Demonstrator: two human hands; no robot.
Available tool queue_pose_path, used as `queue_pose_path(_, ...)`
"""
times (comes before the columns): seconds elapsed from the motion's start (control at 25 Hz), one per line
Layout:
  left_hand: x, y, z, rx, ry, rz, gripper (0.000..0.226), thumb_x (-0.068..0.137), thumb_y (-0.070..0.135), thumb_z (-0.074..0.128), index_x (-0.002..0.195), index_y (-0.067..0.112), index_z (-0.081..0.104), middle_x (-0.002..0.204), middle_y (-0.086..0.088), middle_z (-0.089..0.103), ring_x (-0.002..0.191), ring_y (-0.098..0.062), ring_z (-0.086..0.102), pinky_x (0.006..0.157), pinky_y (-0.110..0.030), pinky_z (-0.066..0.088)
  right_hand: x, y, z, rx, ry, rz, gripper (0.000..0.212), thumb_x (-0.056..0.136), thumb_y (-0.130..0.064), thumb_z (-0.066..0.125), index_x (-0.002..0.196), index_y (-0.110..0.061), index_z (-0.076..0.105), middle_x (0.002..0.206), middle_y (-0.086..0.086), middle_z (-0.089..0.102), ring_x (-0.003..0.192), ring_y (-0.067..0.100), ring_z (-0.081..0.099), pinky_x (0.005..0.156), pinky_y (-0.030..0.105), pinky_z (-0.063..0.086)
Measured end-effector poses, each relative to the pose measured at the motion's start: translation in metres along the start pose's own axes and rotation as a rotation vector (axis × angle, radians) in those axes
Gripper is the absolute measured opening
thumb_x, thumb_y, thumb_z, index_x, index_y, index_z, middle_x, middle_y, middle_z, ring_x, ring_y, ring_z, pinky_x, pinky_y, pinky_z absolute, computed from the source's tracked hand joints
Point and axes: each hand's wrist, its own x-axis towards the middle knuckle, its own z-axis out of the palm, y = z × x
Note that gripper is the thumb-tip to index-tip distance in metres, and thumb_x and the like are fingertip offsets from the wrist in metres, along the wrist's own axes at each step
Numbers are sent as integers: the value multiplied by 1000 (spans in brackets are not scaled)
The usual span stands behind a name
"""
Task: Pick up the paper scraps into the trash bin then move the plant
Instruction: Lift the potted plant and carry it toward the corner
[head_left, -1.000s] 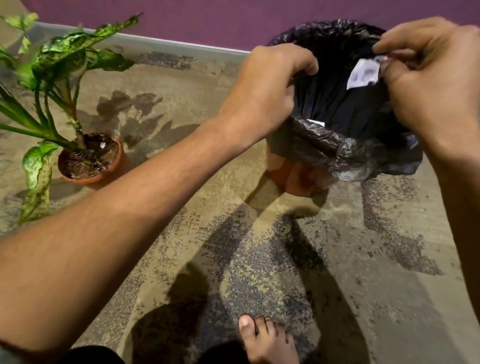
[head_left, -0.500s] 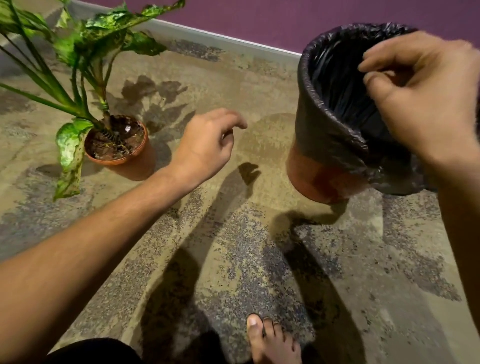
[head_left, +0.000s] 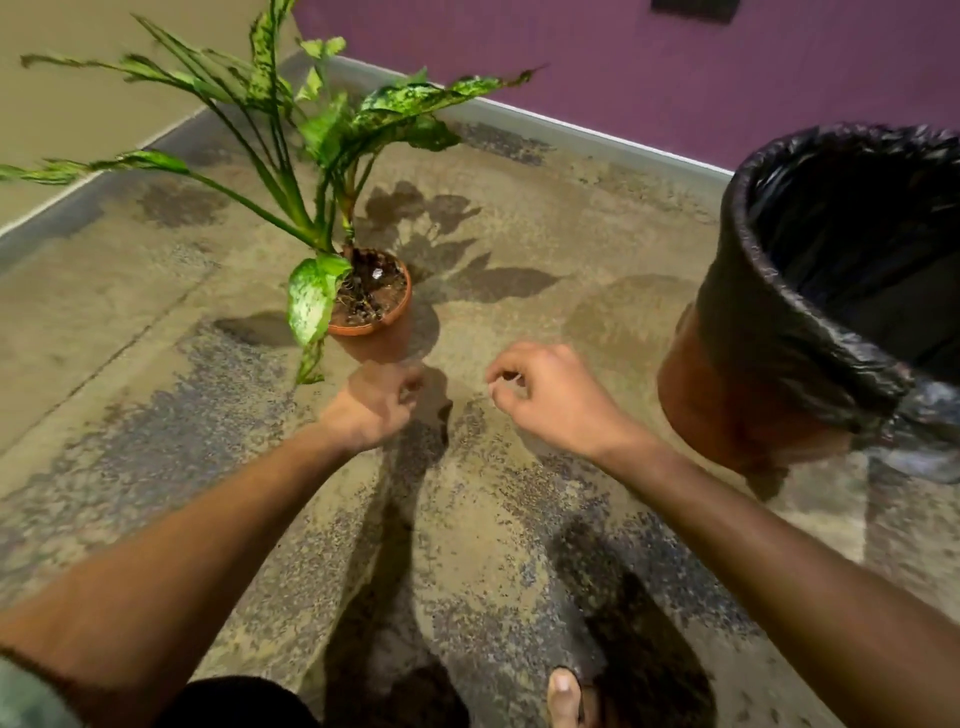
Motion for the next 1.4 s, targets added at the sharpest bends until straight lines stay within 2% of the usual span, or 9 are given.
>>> queue_pose_path(0.16,-14,-37,-17,-17,-42,-316,35,87,24,60,121,16,62,122,-7,65,113,-26,59,94,-28,46,24,1,35,-32,-91,-9,26,95,-23,61,118,-13,68,121,4,70,109,16,65,100,30,49)
queue_pose_path(0.36,-24,-60,-29,-301,191,-504,40,81,25,71,114,5,62,115,-14,66,105,-29,61,88,-30,47,54,8,52,-5,-161,58,40,93,-32,62,129,-12,61,124,4,67,112,19,62,101,36,49)
queue_pose_path(0.52,-24,-63,-40,-485,262,-456,66,79,32,76,134,8,50,130,-10,60,118,-25,56,104,-36,45,80,15,56,139,-217,123,56,89,-43,66,136,-15,54,117,-2,62,110,17,59,98,38,48)
queue_pose_path(0.6,-21,-64,-45,-554,289,-417,78,75,33,80,140,10,44,138,-7,54,124,-24,52,107,-41,43,94,19,55,227,-241,148,72,83,-48,71,142,-16,46,124,-1,57,111,14,55,99,34,46)
queue_pose_path(0.72,-18,-70,-49,-643,331,-412,89,69,30,84,143,11,38,143,-5,48,129,-23,47,110,-42,40,119,20,57,343,-251,191,84,80,-49,74,147,-13,39,128,1,52,115,16,53,103,38,45)
queue_pose_path(0.92,-16,-80,-47,-618,330,-401,97,66,34,83,146,14,33,145,-3,46,130,-22,45,111,-37,38,156,15,74,475,-217,283,73,92,-59,53,149,-16,36,139,2,52,117,15,54,100,33,43)
queue_pose_path(1.12,-10,-74,-31,-688,262,-425,105,65,32,86,149,15,26,148,-5,43,131,-24,44,111,-42,39,187,3,89,582,-167,242,50,105,-45,34,138,-11,51,138,4,55,132,22,48,117,41,32)
queue_pose_path(1.24,-4,-68,-24,-793,243,-398,110,64,29,88,150,14,21,144,-6,46,126,-25,49,109,-43,41,190,-4,97,692,-139,288,52,106,-44,29,144,-14,45,148,5,49,137,19,43,119,43,28)
queue_pose_path(1.4,2,-62,-21,-904,226,-314,85,63,14,87,134,17,41,118,4,63,110,-16,59,105,-40,46,182,-17,96,790,-106,464,65,101,-59,23,143,-16,48,145,4,53,133,21,48,98,36,41)
